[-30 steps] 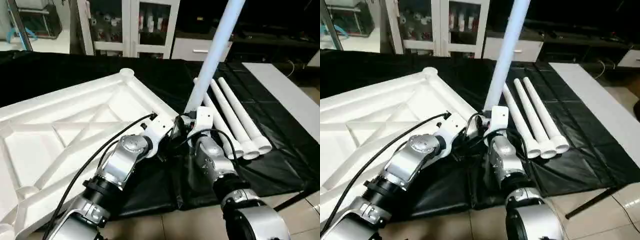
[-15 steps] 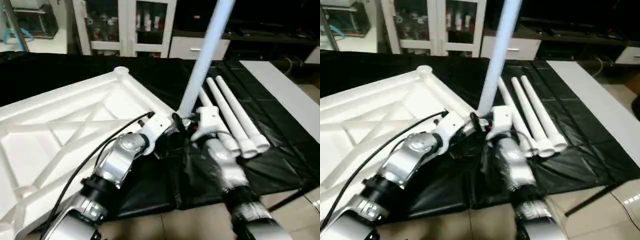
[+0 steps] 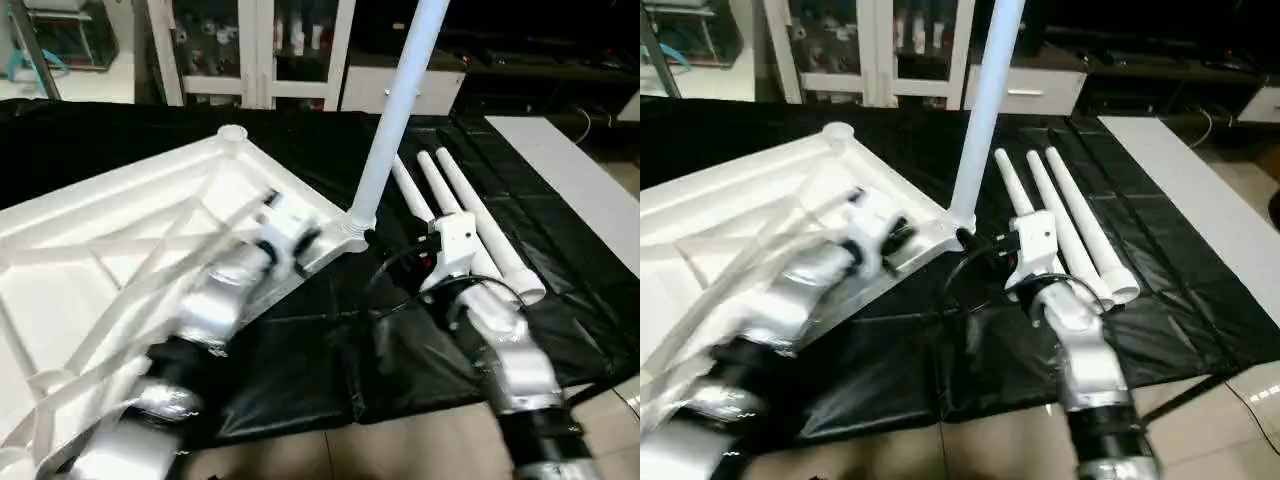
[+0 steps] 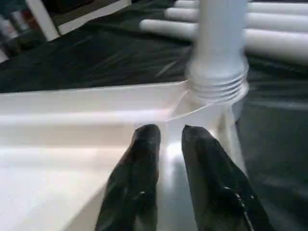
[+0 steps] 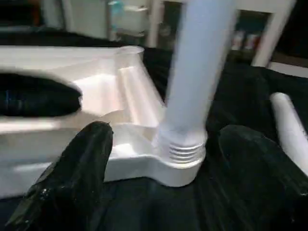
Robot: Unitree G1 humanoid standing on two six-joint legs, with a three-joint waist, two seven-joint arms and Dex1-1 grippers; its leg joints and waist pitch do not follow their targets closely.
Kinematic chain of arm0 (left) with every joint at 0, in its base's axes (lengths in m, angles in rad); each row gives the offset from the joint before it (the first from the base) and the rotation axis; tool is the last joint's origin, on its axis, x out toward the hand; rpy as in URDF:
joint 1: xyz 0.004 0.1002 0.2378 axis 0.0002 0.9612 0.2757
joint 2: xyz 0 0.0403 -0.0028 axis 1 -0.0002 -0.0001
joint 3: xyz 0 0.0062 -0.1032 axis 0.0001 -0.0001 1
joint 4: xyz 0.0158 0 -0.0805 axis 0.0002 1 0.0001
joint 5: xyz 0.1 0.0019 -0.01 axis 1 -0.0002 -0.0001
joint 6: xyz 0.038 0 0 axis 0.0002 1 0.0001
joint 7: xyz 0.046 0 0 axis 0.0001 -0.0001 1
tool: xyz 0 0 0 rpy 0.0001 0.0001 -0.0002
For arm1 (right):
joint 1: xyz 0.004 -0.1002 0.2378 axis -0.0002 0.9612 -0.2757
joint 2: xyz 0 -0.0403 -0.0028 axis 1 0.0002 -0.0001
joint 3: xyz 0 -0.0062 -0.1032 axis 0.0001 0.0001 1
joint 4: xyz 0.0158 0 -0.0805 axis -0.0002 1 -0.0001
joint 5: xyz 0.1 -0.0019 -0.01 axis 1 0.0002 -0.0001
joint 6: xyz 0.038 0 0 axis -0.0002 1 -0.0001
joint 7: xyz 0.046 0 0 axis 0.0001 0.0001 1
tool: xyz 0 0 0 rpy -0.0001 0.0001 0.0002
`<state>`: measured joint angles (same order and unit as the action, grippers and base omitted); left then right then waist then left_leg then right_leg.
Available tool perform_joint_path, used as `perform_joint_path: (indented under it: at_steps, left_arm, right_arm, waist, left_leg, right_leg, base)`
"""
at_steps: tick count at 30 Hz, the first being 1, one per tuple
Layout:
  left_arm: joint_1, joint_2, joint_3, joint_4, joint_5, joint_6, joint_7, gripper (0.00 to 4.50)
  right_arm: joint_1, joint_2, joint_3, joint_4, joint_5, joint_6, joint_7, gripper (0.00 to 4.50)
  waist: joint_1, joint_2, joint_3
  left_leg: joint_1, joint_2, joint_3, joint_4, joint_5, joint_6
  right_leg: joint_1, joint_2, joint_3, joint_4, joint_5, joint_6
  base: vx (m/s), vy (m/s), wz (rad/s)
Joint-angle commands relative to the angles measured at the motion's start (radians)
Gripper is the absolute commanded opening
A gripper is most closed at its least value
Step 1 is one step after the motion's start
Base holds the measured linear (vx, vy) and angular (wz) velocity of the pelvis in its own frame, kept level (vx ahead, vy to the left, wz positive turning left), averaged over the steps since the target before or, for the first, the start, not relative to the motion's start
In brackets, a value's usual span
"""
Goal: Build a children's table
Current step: Rotate leg to tighten, then rotate table base
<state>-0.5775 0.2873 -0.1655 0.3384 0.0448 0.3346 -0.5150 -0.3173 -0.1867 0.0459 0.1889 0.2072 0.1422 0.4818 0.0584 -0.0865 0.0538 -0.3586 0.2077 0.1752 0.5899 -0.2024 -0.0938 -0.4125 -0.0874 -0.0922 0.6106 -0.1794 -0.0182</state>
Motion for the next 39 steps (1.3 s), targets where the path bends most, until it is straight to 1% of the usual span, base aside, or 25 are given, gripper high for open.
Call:
perform_joint_path:
  at_steps: [1,5,6,7,8,9,10,11,12,13,15,16,17,19,20,22,23,24,26,27,29,33,35,37,39]
  left_arm:
    - [0.026,0.034,0.013,-0.076,-0.014,0.046,-0.054,1.26]
    - [0.072,0.143,0.053,-0.175,-0.028,0.135,-0.101,1.26]
    - [0.09,0.199,0.066,-0.2,-0.02,0.154,-0.124,1.26]
    - [0.104,0.237,0.078,-0.216,-0.02,0.163,-0.146,1.26]
    - [0.11,0.255,0.085,-0.224,-0.023,0.166,-0.157,1.26]
    - [0.127,0.293,0.101,-0.247,-0.034,0.172,-0.186,1.26]
    - [0.153,0.337,0.124,-0.28,-0.062,0.164,-0.236,1.26]
    - [0.218,0.409,0.156,-0.369,-0.131,0.147,-0.348,1.26]
    - [0.26,0.444,0.175,-0.429,-0.18,0.153,-0.416,1.26]
    - [0.283,0.459,0.188,-0.466,-0.213,0.165,-0.45,1.26]
    - [0.306,0.461,0.207,-0.522,-0.271,0.191,-0.49,1.26]
    - [0.313,0.459,0.212,-0.552,-0.303,0.207,-0.503,1.26]
    - [0.319,0.459,0.208,-0.58,-0.331,0.222,-0.519,1.26]
    - [0.327,0.46,0.187,-0.627,-0.376,0.251,-0.55,1.26]
    - [0.33,0.462,0.169,-0.651,-0.393,0.263,-0.566,1.26]
    - [0.334,0.471,0.152,-0.666,-0.401,0.273,-0.577,1.26]
    - [0.339,0.499,0.088,-0.666,-0.351,0.269,-0.587,1.26]
    - [0.341,0.502,0.082,-0.665,-0.344,0.267,-0.588,1.26]
    - [0.352,0.536,0.003,-0.633,-0.238,0.241,-0.599,1.26]
    - [0.351,0.538,-0.007,-0.625,-0.224,0.235,-0.596,1.26]
    - [0.34,0.554,-0.077,-0.564,-0.126,0.198,-0.571,1.26]
    - [0.296,0.555,-0.129,-0.542,-0.092,0.2,-0.542,1.26]
    - [0.264,0.536,-0.154,-0.505,-0.054,0.176,-0.507,1.26]
    - [0.244,0.516,-0.163,-0.477,-0.032,0.164,-0.481,1.26]
    - [0.163,0.435,-0.189,-0.367,0.06,0.125,-0.381,1.26]
  right_arm:
    - [0.014,-0.026,0.019,-0.051,0.021,0.037,0.042,3.85]
    - [0.033,-0.055,0.038,-0.109,0.039,0.09,0.085,3.85]
    - [0.039,-0.064,0.048,-0.129,0.045,0.107,0.105,3.85]
    - [0.044,-0.07,0.056,-0.143,0.052,0.12,0.12,3.85]
    - [0.046,-0.073,0.061,-0.15,0.054,0.126,0.127,3.85]
    - [0.052,-0.082,0.07,-0.169,0.06,0.142,0.147,3.85]
    - [0.06,-0.093,0.083,-0.188,0.066,0.155,0.171,3.85]
    - [0.07,-0.117,0.105,-0.22,0.075,0.18,0.213,3.85]
    - [0.075,-0.131,0.118,-0.235,0.083,0.195,0.236,3.85]
    - [0.076,-0.138,0.125,-0.243,0.089,0.206,0.249,3.85]
    - [0.076,-0.147,0.134,-0.25,0.089,0.213,0.264,3.85]
    - [0.076,-0.149,0.135,-0.252,0.088,0.219,0.267,3.85]
    - [0.075,-0.15,0.136,-0.251,0.087,0.221,0.268,3.85]
    - [0.072,-0.15,0.139,-0.244,0.08,0.222,0.27,3.85]
    - [0.07,-0.152,0.141,-0.242,0.076,0.223,0.273,3.85]
    - [0.069,-0.156,0.143,-0.245,0.076,0.227,0.276,3.85]
    - [0.07,-0.168,0.15,-0.252,0.078,0.234,0.287,3.85]
    - [0.07,-0.169,0.151,-0.252,0.078,0.234,0.288,3.85]
    - [0.074,-0.176,0.154,-0.256,0.075,0.239,0.295,3.85]
    - [0.074,-0.177,0.154,-0.256,0.075,0.239,0.295,3.85]
    - [0.079,-0.179,0.153,-0.258,0.07,0.239,0.296,3.85]
    - [0.082,-0.183,0.15,-0.259,0.067,0.238,0.294,3.85]
    - [0.082,-0.185,0.148,-0.258,0.066,0.237,0.29,3.85]
    - [0.081,-0.185,0.148,-0.257,0.064,0.236,0.288,3.85]
    - [0.077,-0.187,0.149,-0.251,0.058,0.232,0.285,3.85]
  waist:
    - [0.007,0.021,-0.065]
    - [0.004,0.024,-0.056]
    - [0.006,0.026,-0.056]
    - [0.005,0.026,-0.055]
    - [0.005,0.029,-0.053]
    - [0.005,0.027,-0.053]
    - [0.004,0.024,-0.052]
    - [0.005,0.026,-0.052]
    - [0.005,0.024,-0.052]
    - [0.003,0.026,-0.05]
    - [0.006,0.026,-0.049]
    - [0.008,0.022,-0.048]
    - [0.018,0.024,-0.047]
    - [0.021,0.022,-0.044]
    - [0.023,0.02,-0.044]
    - [0.023,0.019,-0.046]
    - [0.023,0.018,-0.046]
    - [0.022,0.018,-0.046]
    - [0.02,0.022,-0.048]
    - [0.02,0.022,-0.049]
    - [0.019,0.023,-0.051]
    - [0.022,0.026,-0.054]
    - [0.025,0.025,-0.053]
    - [0.026,0.024,-0.05]
    - [0.027,0.022,-0.052]
  left_leg:
    - [0.009,0.029,-0.003,-0.07,-0.079,0.051]
    - [0.011,0.032,-0.003,-0.079,-0.157,0.016]
    - [0.015,0.033,-0.005,-0.08,-0.179,0.004]
    - [0.012,0.032,-0.006,-0.081,-0.182,0.003]
    - [0.015,0.031,-0.007,-0.083,-0.198,-0.006]
    - [0.015,0.031,-0.007,-0.083,-0.202,-0.011]
    - [0.013,0.03,-0.007,-0.084,-0.199,-0.009]
    - [0.014,0.03,-0.007,-0.085,-0.2,-0.011]
    - [0.012,0.034,-0.01,-0.087,-0.189,-0.015]
    - [0.012,0.035,-0.008,-0.088,-0.191,-0.015]
    - [0.024,0.032,0.0,-0.085,-0.206,-0.022]
    - [0.023,0.033,0.0,-0.086,-0.208,-0.023]
    - [0.021,0.032,-0.001,-0.088,-0.222,-0.033]
    - [0.02,0.031,-0.001,-0.09,-0.238,-0.04]
    - [0.021,0.03,-0.004,-0.091,-0.26,-0.045]
    - [0.02,0.029,-0.004,-0.09,-0.259,-0.046]
    - [0.018,0.028,-0.005,-0.089,-0.25,-0.04]
    - [0.017,0.028,-0.006,-0.089,-0.249,-0.04]
    - [0.016,0.028,-0.006,-0.087,-0.226,-0.04]
    - [0.016,0.028,-0.006,-0.087,-0.221,-0.04]
    - [0.017,0.027,-0.006,-0.086,-0.213,-0.043]
    - [0.022,0.027,-0.005,-0.084,-0.197,-0.047]
    - [0.021,0.026,-0.004,-0.083,-0.204,-0.047]
    - [0.021,0.026,-0.005,-0.084,-0.232,-0.048]
    - [0.021,0.027,-0.009,-0.084,-0.263,-0.053]
  right_leg:
    - [0.061,-0.056,0.055,-0.05,-0.021,-0.212]
    - [0.055,-0.054,0.057,-0.061,-0.129,-0.189]
    - [0.054,-0.055,0.057,-0.062,-0.156,-0.18]
    - [0.054,-0.054,0.058,-0.062,-0.16,-0.175]
    - [0.051,-0.053,0.057,-0.064,-0.179,-0.167]
    - [0.051,-0.053,0.058,-0.064,-0.184,-0.163]
    - [0.052,-0.053,0.058,-0.065,-0.184,-0.161]
    - [0.05,-0.053,0.058,-0.064,-0.186,-0.161]
    - [0.055,-0.057,0.059,-0.057,-0.172,-0.168]
    - [0.051,-0.054,0.059,-0.057,-0.169,-0.17]
    - [0.04,-0.05,0.06,-0.058,-0.16,-0.191]
    - [0.04,-0.051,0.06,-0.059,-0.165,-0.191]
    - [0.043,-0.054,0.061,-0.059,-0.196,-0.18]
    - [0.044,-0.055,0.062,-0.063,-0.228,-0.168]
    - [0.044,-0.056,0.062,-0.068,-0.273,-0.148]
    - [0.045,-0.056,0.063,-0.069,-0.281,-0.139]
    - [0.045,-0.053,0.063,-0.071,-0.286,-0.124]
    - [0.046,-0.053,0.064,-0.069,-0.288,-0.119]
    - [0.047,-0.052,0.065,-0.067,-0.266,-0.112]
    - [0.047,-0.05,0.065,-0.068,-0.262,-0.111]
    - [0.048,-0.049,0.065,-0.066,-0.248,-0.109]
    - [0.049,-0.048,0.063,-0.059,-0.181,-0.142]
    - [0.049,-0.048,0.063,-0.059,-0.184,-0.147]
    - [0.048,-0.05,0.063,-0.066,-0.233,-0.137]
    - [0.049,-0.054,0.062,-0.071,-0.293,-0.118]
  base:
    - [0.0,0.0,0.0]
    - [0.0,0.0,0.0]
    - [0.0,0.0,0.0]
    - [0.0,0.0,0.0]
    - [0.0,0.0,0.0]
    - [0.0,0.0,0.0]
    - [0.0,0.0,0.0]
    - [0.0,0.0,0.0]
    - [0.0,0.0,0.0]
    - [0.0,0.0,0.0]
    - [0.0,0.0,0.0]
    - [0.0,0.0,0.0]
    - [0.0,0.0,0.0]
    - [0.0,0.0,0.0]
    - [0.0,0.0,0.0]
    - [0.0,0.0,0.0]
    - [0.0,0.0,0.0]
    - [0.0,0.0,0.0]
    - [0.0,0.0,0.0]
    - [0.0,0.0,0.0]
    - [0.0,0.0,0.0]
    - [0.0,0.0,0.0]
    - [0.0,0.0,0.0]
    - [0.0,0.0,0.0]
    - [0.0,0.0,0.0]
